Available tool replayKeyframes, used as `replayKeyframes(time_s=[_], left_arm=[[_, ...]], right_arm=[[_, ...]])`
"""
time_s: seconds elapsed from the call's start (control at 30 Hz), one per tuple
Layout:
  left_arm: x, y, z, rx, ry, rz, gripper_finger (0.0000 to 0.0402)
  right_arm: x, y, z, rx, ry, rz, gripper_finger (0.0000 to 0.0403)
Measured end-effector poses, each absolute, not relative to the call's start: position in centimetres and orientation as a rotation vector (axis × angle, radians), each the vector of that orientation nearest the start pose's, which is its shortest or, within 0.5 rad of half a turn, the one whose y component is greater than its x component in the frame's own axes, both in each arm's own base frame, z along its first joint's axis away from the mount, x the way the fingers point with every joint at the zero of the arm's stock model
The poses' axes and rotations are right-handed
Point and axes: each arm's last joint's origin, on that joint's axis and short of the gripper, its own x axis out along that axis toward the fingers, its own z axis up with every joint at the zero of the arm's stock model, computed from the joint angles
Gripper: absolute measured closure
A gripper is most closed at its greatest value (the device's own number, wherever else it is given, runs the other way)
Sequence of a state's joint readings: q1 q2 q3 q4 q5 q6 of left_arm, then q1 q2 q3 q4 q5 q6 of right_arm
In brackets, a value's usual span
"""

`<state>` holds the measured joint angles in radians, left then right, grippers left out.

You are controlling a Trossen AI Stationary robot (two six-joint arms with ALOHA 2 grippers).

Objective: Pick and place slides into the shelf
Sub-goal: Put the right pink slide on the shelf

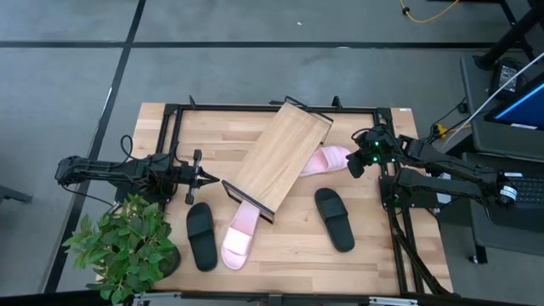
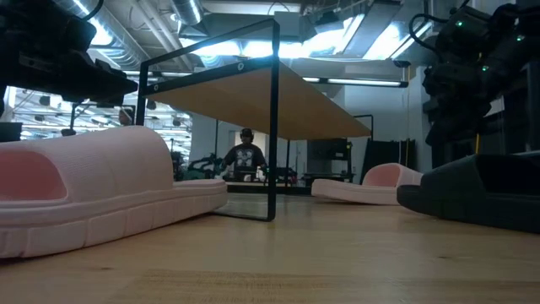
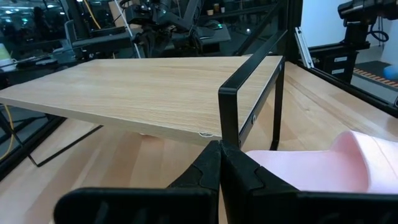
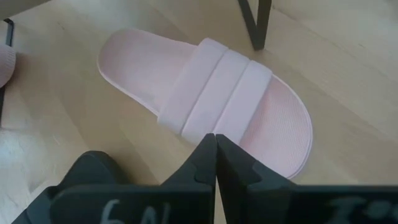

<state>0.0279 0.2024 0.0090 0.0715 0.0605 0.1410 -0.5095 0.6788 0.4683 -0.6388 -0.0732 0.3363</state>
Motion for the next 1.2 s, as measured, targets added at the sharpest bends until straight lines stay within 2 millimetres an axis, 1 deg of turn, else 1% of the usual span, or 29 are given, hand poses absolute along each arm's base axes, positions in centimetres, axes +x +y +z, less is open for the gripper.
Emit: replayKeyframes(time_s=[0.17, 0.33, 0.43, 0.57, 0.73, 0.83, 1.03, 1.2], left_arm=[[10.9, 0.1, 15.7, 0.135, 0.120, -0.041, 0.0401], [10.9, 0.1, 15.7, 0.135, 0.119, -0.041, 0.0401], [10.9, 0.1, 15.7, 0.135, 0.119, -0.041, 0.0401], [10.9, 0.1, 15.7, 0.135, 0.120, -0.041, 0.0401], [10.9, 0.1, 15.7, 0.136, 0.119, -0.041, 0.0401], [10.9, 0.1, 15.7, 0.136, 0.119, -0.041, 0.0401], [10.9, 0.1, 15.7, 0.136, 0.120, -0.041, 0.0401], [10.9, 0.1, 15.7, 0.136, 0.119, -0.041, 0.0401]], right_arm=[[11.5, -6.2, 20.4, 0.566, 0.747, -0.549, 0.0393], [11.5, -6.2, 20.3, 0.656, 0.740, -0.585, 0.0388], [11.5, -6.2, 20.1, 0.691, 0.755, -0.600, 0.0371], [11.8, -6.3, 19.8, 0.721, 0.775, -0.616, 0.0336], [12.4, -6.7, 19.5, 0.721, 0.772, -0.615, 0.0291], [12.9, -6.9, 19.4, 0.728, 0.765, -0.617, 0.0271], [13.5, -7.3, 18.5, 0.761, 0.825, -0.639, 0.0252], [14.3, -7.7, 18.1, 0.758, 0.820, -0.637, 0.0243]])
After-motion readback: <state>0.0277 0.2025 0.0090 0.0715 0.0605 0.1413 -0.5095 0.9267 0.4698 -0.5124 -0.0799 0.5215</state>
